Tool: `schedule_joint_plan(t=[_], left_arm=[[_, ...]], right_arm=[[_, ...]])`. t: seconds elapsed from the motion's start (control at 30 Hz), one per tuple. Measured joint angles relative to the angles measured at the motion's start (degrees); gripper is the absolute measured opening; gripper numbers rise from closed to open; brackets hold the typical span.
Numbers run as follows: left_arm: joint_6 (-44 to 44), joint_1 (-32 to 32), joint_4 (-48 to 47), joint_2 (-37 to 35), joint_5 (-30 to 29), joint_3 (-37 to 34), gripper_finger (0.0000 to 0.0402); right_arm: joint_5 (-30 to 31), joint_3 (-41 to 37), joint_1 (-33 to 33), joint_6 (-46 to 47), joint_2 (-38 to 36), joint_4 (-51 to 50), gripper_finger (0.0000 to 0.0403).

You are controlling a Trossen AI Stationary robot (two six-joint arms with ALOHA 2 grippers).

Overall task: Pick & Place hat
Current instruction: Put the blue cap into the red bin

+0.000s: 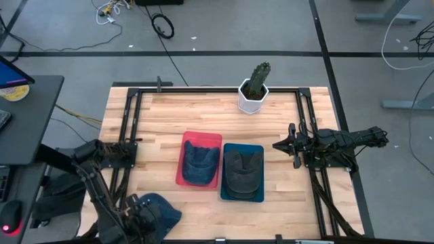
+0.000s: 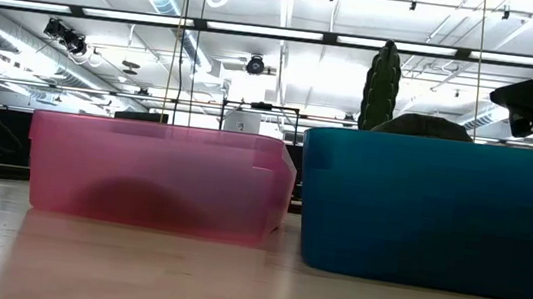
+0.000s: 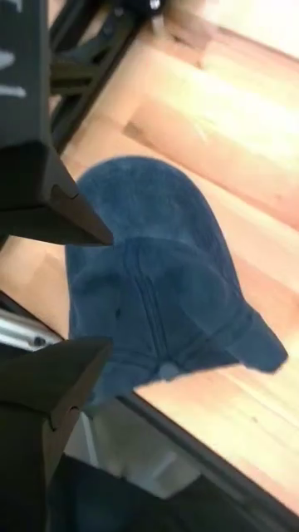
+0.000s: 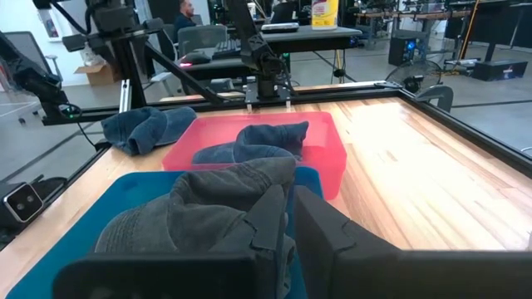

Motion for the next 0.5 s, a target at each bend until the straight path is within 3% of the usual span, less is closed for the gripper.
schedule_joint_plan(t=[0.2, 0.5], left_arm=[[4.74, -0.03, 5.73, 0.00, -2.63, 0.00, 0.0190], [2.58, -0.02, 4.34, 0.00, -5.14, -0.02, 0.0190]], right_arm=[[0.00, 0.00, 0.01, 0.00, 0.00, -0.02, 0.0036], [-0.01, 0.00, 0.01, 0.00, 0.00, -0.02, 0.0036]])
